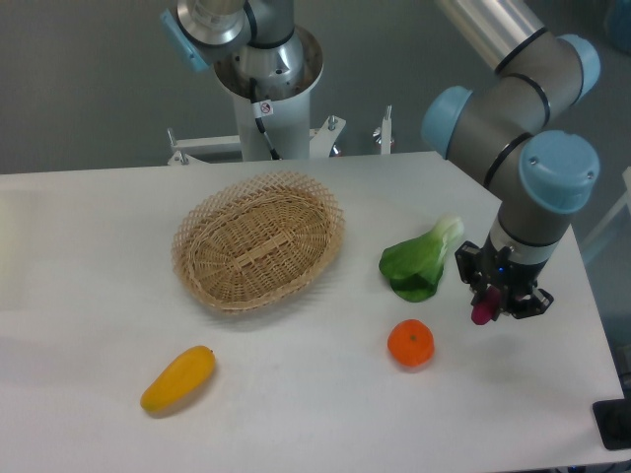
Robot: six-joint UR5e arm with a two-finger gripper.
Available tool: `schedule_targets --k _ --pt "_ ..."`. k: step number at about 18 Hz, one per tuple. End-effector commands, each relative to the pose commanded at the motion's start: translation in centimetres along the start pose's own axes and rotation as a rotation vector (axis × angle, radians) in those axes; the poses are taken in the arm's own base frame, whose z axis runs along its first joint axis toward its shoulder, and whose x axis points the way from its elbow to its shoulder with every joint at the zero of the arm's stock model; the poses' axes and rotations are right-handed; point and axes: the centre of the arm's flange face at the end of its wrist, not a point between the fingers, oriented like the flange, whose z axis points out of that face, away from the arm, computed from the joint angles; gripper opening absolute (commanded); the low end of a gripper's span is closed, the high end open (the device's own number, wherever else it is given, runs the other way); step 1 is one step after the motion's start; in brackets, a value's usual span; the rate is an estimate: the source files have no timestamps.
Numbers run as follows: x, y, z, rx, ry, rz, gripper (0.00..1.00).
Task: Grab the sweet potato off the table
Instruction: 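Lift the held sweet potato up and carry it past the orange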
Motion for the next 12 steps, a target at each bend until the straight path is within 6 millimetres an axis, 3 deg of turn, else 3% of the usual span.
schedule_targets --k 12 --pt "-0.15 0.79 0.62 -0.046 0.007 0.006 0.09"
